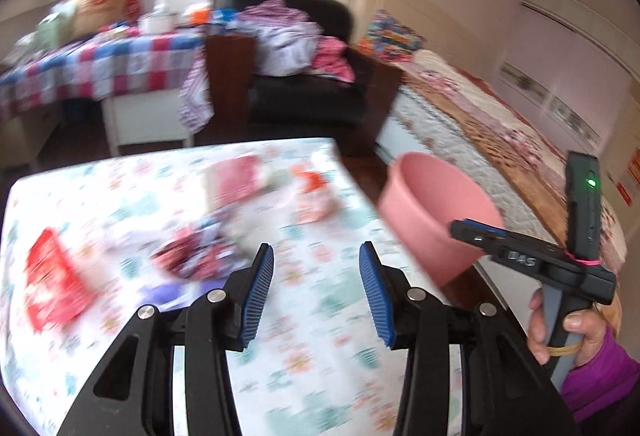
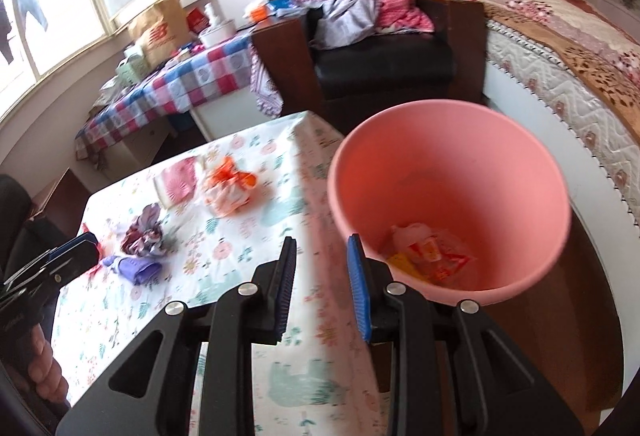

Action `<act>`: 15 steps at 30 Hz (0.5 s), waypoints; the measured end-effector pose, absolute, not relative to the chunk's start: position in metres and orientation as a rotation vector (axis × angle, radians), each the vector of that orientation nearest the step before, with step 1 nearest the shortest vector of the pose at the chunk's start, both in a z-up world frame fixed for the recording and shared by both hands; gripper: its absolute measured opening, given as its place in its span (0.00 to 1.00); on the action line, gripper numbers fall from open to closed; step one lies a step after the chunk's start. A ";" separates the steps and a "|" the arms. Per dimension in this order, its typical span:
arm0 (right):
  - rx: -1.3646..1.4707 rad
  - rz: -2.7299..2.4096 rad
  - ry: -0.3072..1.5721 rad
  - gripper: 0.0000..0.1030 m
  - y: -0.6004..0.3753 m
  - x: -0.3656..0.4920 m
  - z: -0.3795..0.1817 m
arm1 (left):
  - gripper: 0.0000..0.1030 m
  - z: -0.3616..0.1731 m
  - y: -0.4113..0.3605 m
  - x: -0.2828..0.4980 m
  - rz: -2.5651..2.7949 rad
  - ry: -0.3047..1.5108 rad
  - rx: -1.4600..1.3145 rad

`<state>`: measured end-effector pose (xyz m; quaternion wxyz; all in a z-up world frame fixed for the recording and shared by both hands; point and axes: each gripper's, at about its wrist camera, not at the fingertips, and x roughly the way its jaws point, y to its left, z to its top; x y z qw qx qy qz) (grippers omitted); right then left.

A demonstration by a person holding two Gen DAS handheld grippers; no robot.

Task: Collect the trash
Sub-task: 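Move both open tools back over the table, then grasp the purple-and-white cloth with the left tool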

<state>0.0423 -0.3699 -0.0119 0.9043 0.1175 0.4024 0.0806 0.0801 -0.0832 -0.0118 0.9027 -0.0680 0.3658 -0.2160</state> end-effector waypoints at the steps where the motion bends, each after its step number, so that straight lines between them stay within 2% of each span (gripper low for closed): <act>1: 0.237 0.174 0.836 0.26 -0.365 0.043 -0.012 | 0.42 -0.014 -0.071 0.080 -0.419 0.762 -0.155; 9: 0.214 0.236 0.871 0.26 -0.335 0.050 -0.021 | 0.42 -0.043 0.013 0.077 -0.252 0.857 -0.352; 15: 0.170 0.270 0.889 0.26 -0.316 0.052 -0.026 | 0.42 -0.067 0.014 0.090 -0.257 0.953 -0.463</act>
